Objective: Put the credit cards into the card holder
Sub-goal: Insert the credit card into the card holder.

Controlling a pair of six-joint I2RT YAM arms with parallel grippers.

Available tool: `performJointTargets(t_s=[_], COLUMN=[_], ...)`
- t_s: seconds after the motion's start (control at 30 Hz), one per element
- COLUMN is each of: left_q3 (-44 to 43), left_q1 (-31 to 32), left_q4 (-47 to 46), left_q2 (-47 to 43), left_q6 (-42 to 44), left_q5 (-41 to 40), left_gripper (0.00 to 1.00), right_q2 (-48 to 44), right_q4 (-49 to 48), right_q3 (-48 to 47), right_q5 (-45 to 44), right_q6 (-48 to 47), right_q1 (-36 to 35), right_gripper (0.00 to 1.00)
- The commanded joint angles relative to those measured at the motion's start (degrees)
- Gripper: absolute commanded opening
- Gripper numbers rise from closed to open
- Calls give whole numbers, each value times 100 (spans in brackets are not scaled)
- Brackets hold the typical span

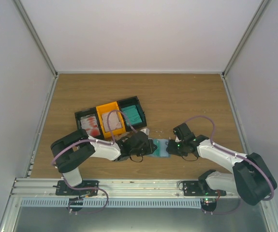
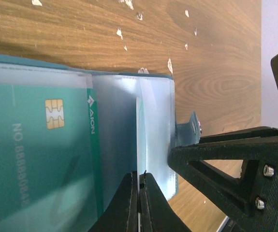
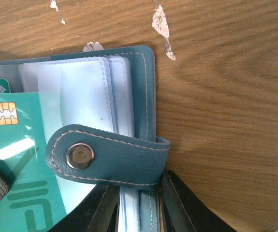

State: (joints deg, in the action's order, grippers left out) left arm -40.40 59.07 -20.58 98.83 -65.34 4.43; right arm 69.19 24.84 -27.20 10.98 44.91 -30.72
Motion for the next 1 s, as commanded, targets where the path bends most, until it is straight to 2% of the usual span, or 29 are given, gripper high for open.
performJointTargets(t_s=[0.0,0.97], left_q3=[151,95], left_q1=[73,197], left_q4=[-490,-1034], left_q2=[1,551], left_q6=[-109,-526], left_q5=[-594,-140], left_gripper=[0,0], right_q2=[149,135], right_q4=[263,95], right_q3=[288,385], right_q5=[93,283], right_q6=[84,135], right_q1=[22,10], right_gripper=[25,24])
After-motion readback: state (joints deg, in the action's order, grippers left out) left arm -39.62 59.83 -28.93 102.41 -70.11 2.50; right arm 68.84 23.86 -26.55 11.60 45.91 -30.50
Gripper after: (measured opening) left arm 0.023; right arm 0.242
